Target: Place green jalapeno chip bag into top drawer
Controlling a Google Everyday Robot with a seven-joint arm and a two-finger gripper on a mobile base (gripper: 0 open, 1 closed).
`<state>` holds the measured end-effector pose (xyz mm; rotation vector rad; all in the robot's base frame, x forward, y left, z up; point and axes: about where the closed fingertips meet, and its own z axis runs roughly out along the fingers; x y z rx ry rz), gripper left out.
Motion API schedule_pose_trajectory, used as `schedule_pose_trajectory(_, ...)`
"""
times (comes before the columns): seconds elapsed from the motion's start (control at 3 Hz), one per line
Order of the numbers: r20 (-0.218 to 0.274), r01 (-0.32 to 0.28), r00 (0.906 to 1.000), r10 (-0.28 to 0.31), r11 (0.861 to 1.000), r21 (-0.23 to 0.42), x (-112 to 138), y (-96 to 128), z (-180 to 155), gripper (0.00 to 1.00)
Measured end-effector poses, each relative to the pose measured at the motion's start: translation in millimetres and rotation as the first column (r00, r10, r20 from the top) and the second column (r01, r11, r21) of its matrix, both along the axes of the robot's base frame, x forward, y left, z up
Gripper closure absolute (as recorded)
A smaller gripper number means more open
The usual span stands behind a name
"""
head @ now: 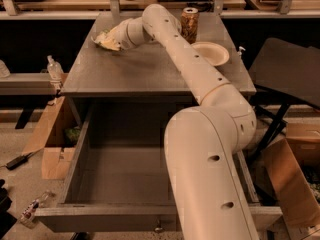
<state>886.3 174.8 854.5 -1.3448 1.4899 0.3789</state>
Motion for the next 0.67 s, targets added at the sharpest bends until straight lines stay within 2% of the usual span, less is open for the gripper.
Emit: schedule_pose_trajectory(0.67,0.011,-0.037,0.9993,0.037,0.999,-0.003,-1.7,4.7,12.0,1.0)
